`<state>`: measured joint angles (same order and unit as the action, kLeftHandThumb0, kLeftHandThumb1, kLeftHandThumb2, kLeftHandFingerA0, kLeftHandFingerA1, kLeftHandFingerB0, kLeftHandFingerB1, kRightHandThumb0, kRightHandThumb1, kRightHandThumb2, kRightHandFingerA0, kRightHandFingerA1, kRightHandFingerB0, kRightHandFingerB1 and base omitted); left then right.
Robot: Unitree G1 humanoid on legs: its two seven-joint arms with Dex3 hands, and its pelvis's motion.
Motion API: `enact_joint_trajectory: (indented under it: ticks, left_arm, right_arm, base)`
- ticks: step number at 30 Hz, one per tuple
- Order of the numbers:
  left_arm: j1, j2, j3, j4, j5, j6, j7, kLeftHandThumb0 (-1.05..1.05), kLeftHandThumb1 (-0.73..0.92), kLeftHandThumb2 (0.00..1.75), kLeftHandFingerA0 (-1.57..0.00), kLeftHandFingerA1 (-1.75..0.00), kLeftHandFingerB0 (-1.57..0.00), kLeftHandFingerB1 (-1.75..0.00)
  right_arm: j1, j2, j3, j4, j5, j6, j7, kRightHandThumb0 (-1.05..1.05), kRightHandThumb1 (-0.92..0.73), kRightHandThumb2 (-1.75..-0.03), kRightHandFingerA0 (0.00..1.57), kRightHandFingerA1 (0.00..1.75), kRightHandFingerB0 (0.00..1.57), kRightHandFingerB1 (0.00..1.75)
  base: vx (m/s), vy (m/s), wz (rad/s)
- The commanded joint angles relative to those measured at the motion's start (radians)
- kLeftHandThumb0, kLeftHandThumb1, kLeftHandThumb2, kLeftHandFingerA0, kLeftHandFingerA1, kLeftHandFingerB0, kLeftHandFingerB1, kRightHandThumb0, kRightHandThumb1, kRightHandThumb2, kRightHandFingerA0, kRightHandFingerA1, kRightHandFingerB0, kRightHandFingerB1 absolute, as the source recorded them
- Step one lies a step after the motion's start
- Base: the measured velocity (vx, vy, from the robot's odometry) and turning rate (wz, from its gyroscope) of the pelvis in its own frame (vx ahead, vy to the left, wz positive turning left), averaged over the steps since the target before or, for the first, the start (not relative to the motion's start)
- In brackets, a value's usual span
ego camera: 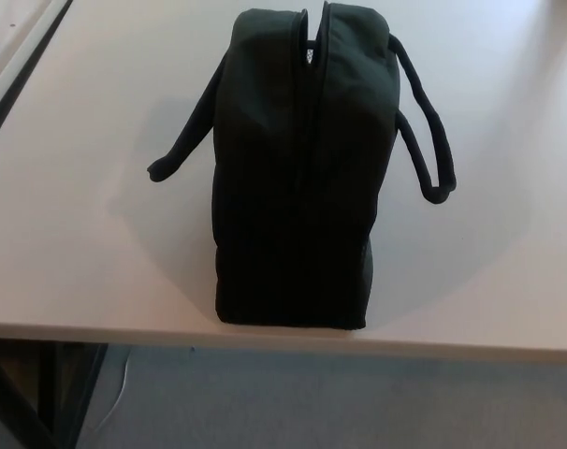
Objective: A lunch bag is kept on the middle of the desk and the robot uses both its hands to grab the opening of the bag from the left and right and moves its hands away from each other to spread the bag open
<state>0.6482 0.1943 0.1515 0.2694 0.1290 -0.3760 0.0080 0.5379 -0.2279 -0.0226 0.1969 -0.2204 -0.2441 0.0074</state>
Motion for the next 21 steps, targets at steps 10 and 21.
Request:
enact_joint_trajectory:
  ticks: [10,21]
  left_arm:
    - [0.124,-0.015,0.193,-0.288,-0.056,-0.470,0.070,0.07,0.40,0.88,-0.29,-0.55,-0.11,-0.48]
    - [-0.209,0.084,0.498,-0.294,0.094,-0.485,0.249,0.07,0.51,0.55,-0.54,-0.42,-0.24,-0.30]
  right_arm:
    - [0.186,-0.066,-0.084,-0.328,-0.098,-0.340,-0.072,-0.27,-0.46,-0.53,0.44,0.41,0.33,0.32]
    - [-0.082,-0.233,-0.344,-0.428,-0.067,-0.324,-0.068,-0.32,-0.42,-0.53,0.58,0.43,0.34,0.33]
  base:
    - [0.00,0.000,0.00]
    - [0.00,0.000,0.00]
